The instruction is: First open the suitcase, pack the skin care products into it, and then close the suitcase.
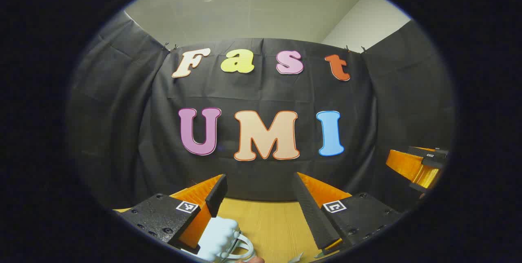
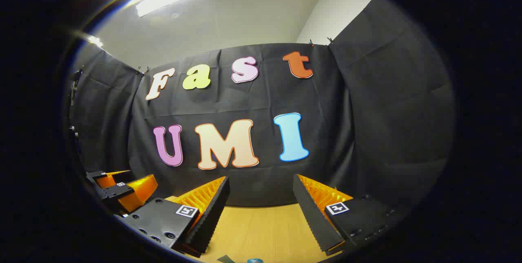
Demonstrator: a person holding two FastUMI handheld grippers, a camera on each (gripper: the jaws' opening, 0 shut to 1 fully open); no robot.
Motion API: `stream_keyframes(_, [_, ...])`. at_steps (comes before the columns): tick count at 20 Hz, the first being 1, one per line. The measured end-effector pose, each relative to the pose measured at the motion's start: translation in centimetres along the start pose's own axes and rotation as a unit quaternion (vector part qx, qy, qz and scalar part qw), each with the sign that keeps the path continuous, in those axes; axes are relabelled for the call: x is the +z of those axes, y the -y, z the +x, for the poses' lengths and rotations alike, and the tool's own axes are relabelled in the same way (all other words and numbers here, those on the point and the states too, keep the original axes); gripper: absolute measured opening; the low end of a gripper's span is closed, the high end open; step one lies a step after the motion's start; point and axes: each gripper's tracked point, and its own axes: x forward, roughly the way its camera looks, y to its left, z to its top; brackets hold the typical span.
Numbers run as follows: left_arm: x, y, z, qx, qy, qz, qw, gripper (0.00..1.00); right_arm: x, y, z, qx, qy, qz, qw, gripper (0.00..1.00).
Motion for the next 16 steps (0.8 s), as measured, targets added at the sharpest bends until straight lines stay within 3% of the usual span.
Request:
stream_keyframes(5, [-0.4, -2.1, 0.2, -0.008, -0.007, -0.005, 1.0, 0.95, 1.4, -1.8, -0.4, -0.003, 0.03, -0.05, 0.998, 0.97])
stream_keyframes(16, [-2.1, -1.9, 0.6, -0.021, -0.02, 0.008, 1.0, 0.94, 1.0, -3.4, -0.7, 0.01, 0.017, -0.056, 0.998, 0.96])
